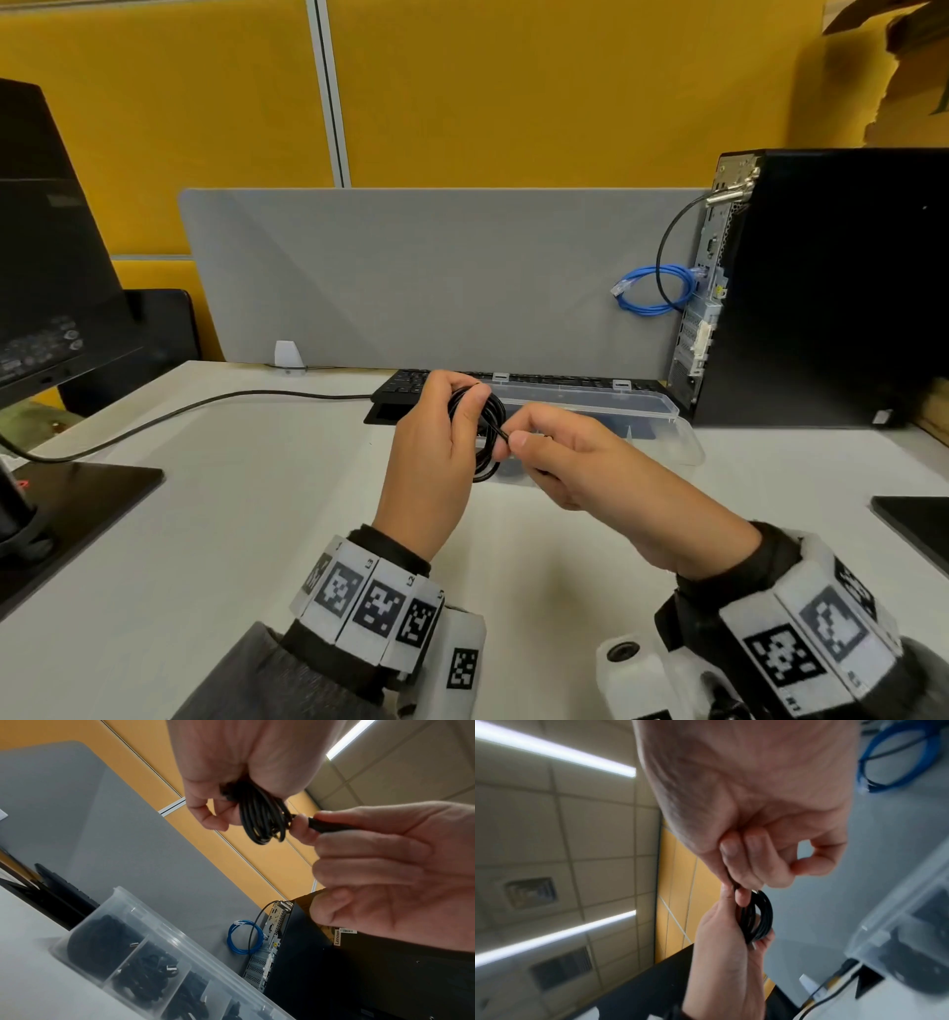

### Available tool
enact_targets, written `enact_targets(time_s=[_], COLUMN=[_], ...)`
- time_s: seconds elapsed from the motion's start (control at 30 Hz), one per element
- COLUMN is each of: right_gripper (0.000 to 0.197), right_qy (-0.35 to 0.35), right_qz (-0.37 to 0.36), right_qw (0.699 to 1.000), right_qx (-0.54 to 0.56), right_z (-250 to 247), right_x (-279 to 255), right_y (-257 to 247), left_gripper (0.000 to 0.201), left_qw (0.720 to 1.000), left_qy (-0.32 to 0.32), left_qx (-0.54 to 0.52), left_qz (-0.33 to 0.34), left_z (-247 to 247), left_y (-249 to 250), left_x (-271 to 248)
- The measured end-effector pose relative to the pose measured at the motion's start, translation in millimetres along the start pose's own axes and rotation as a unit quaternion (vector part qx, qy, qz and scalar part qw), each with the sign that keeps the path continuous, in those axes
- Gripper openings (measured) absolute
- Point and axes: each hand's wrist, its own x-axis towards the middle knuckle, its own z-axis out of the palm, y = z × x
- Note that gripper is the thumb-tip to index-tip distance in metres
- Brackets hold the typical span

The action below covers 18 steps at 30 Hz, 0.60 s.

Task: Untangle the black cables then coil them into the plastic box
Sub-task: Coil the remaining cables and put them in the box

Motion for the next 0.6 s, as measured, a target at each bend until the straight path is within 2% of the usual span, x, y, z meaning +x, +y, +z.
enact_targets(time_s=[0.1, 0.2, 0.37, 0.47, 0.53, 0.6], right_gripper=[0.024, 0.029, 0.028, 0.026, 0.023, 0.023], right_qy=[-0.032, -0.053, -0.014, -0.003, 0.039, 0.095], right_qz=[0.014, 0.006, -0.006, -0.008, -0.032, -0.081], right_qw=[0.994, 0.992, 0.998, 0.999, 0.999, 0.988], right_qx=[0.103, 0.117, 0.057, 0.044, 0.003, -0.095], right_z=[-2.1, -2.4, -6.9, -4.8, -0.6, 2.7], right_x=[-0.2, 1.7, 3.6, 3.8, 5.4, 8.1], right_y=[-0.9, 4.2, 7.8, 7.4, 8.6, 13.3], left_gripper=[0.009, 0.011, 0.018, 0.014, 0.009, 0.007], left_qw=[1.0, 0.997, 0.995, 0.989, 0.98, 0.98], left_qy=[0.008, 0.0, -0.02, -0.031, -0.045, -0.046], left_qx=[-0.016, -0.067, -0.083, -0.136, -0.179, -0.178], left_qz=[-0.009, -0.041, -0.044, -0.058, -0.073, -0.076], left_z=[-1.7, -4.9, -1.1, 1.6, 2.8, 6.2], left_y=[-0.7, -2.7, -2.4, 1.6, 3.5, 3.8], left_x=[1.0, 3.4, 0.3, -1.1, -1.9, -3.2])
